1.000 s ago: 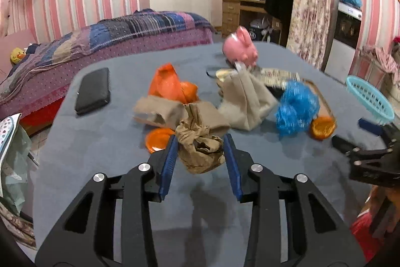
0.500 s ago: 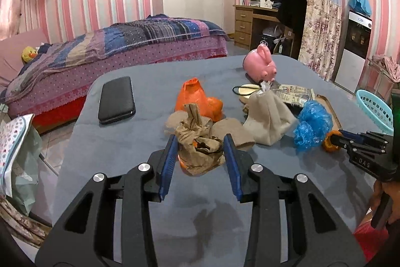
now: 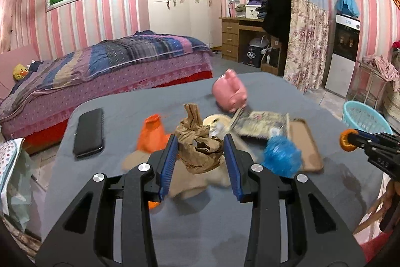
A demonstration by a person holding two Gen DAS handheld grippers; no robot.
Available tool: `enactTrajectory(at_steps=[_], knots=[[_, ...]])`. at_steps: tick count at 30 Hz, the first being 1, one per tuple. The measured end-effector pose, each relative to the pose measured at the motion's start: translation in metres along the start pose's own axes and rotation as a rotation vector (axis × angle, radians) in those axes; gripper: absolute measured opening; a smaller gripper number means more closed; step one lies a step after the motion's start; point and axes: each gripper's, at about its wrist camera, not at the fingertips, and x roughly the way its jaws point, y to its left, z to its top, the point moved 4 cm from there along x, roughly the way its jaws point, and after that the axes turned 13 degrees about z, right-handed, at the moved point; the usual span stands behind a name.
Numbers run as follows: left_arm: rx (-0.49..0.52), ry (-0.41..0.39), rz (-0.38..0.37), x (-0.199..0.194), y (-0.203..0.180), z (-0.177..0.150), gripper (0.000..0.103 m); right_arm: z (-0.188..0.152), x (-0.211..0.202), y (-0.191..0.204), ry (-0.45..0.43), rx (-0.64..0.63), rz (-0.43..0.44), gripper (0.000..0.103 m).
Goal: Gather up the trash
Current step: 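Carry paper and peel to the light-blue basket and release both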
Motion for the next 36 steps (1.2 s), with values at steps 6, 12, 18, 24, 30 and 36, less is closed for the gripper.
enactTrajectory(at_steps=[6,12,18,24,30,36], knots=[[-0.012,-0.025,-0.057,0.007,-0.042,0.029,0.037,0.022,-0.024,-0.053,-0.065,0.051,-0.073,0.02],[0.01,-0.057,-0.126,0.008,-0.096,0.054,0.037,0.035,-0.042,-0.113,-0.116,0.134,-0.133,0.02],[0.046,-0.073,-0.189,0.007,-0.152,0.068,0.037,0.032,-0.057,-0.167,-0.141,0.205,-0.204,0.02],[0.086,-0.086,-0.271,0.008,-0.219,0.076,0.037,0.034,-0.06,-0.204,-0.109,0.173,-0.278,0.02],[0.132,-0.067,-0.353,0.015,-0.292,0.073,0.037,0.025,-0.072,-0.244,-0.102,0.229,-0.309,0.02],[0.185,-0.022,-0.446,0.025,-0.354,0.054,0.037,0.01,-0.072,-0.267,-0.074,0.262,-0.323,0.02]])
